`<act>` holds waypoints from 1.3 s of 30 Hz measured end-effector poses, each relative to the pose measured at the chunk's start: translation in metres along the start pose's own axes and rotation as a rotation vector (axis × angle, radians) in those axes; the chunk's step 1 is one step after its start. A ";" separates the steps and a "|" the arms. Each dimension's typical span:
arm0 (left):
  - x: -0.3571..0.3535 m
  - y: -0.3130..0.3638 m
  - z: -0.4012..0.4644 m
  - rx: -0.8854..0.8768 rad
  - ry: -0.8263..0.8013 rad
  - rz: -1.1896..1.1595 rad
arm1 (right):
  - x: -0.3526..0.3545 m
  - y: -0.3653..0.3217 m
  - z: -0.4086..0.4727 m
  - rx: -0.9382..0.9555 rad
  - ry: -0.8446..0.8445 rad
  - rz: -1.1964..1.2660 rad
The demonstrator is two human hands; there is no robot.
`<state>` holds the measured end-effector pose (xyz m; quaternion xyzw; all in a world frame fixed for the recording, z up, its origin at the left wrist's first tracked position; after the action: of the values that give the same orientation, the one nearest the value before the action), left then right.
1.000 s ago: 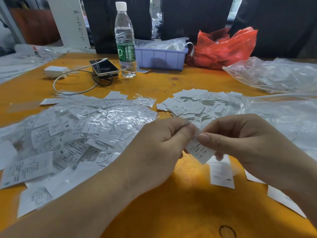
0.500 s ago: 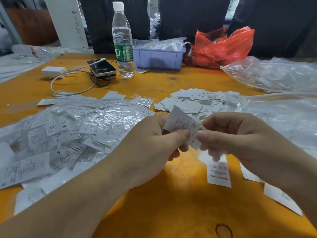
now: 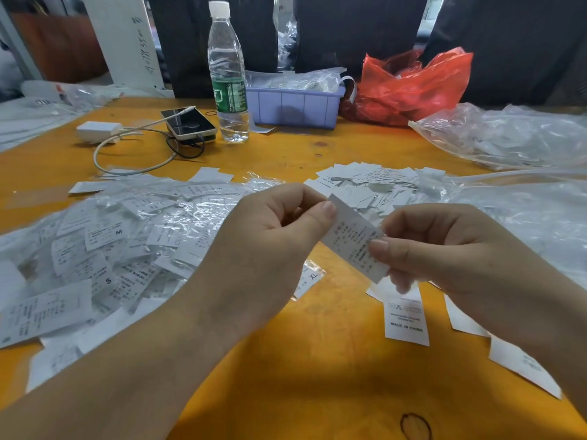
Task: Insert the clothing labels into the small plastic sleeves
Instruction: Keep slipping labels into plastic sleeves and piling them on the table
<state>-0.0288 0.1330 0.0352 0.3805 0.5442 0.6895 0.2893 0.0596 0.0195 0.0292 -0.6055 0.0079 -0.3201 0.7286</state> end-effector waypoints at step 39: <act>-0.025 -0.014 0.000 0.087 -0.201 -0.033 | -0.003 -0.001 -0.002 -0.018 -0.005 0.057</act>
<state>-0.0159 0.1159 0.0165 0.4509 0.5480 0.6188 0.3368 0.0565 0.0191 0.0285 -0.6123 0.0260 -0.2976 0.7320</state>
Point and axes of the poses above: each hand's wrist, its own z-axis towards the middle knuckle, its own x-axis out of the back of the hand, y = z × x, the point moved 10 cm from there along z, towards the middle knuckle, and after that the axes turned 9 degrees about x, right-handed, at the moved point
